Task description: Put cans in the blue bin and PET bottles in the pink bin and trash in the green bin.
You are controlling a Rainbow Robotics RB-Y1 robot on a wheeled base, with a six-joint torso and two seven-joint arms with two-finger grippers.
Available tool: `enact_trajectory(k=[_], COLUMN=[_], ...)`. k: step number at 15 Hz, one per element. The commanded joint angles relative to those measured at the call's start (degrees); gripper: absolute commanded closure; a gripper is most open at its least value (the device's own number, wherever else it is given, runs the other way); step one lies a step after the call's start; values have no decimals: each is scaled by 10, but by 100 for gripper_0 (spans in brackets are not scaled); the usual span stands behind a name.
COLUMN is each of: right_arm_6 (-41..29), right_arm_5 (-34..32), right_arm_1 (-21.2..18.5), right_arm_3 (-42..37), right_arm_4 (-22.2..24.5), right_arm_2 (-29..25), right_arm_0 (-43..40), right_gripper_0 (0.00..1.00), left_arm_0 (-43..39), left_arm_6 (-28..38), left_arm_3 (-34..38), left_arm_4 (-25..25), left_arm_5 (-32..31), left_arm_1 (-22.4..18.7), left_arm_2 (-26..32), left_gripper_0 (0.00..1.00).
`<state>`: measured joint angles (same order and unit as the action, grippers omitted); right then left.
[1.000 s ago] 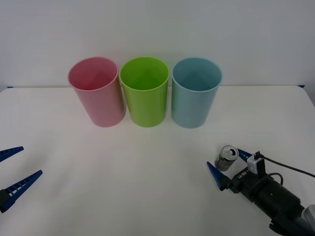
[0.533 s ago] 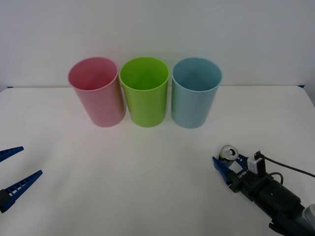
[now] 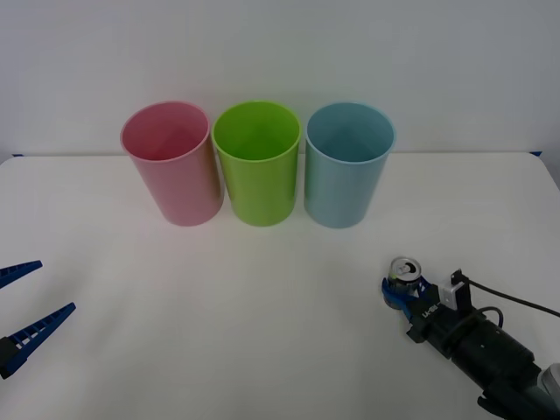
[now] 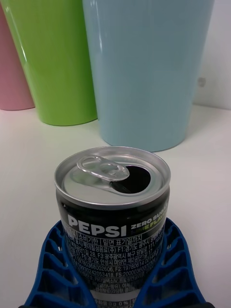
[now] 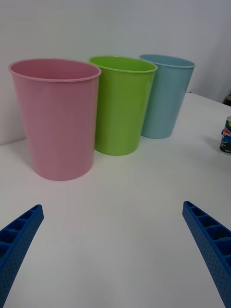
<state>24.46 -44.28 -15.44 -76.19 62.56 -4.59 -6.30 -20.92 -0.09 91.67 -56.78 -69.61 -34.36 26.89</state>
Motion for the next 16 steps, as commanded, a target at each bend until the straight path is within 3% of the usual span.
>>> enact_trajectory(k=[1, 7, 12, 16], right_arm_6=[3, -5, -91, -196], right_arm_5=[-4, -52, -36, -12], right_arm_1=[1, -3, -23, -35], right_arm_3=[0, -43, -242, -406], right_arm_4=[-3, -10, 0, 47], right_arm_2=[0, -17, -20, -46], right_arm_0=[0, -16, -112, -169], right_gripper_0=[100, 100, 100, 100], left_arm_0=[0, 0, 0, 0], left_arm_6=[0, 0, 0, 0], left_arm_3=[0, 0, 0, 0], left_arm_4=[0, 0, 0, 0], left_arm_5=[0, 0, 0, 0], left_arm_1=[0, 0, 0, 0], left_arm_2=[0, 0, 0, 0], left_gripper_0=[0, 0, 0, 0])
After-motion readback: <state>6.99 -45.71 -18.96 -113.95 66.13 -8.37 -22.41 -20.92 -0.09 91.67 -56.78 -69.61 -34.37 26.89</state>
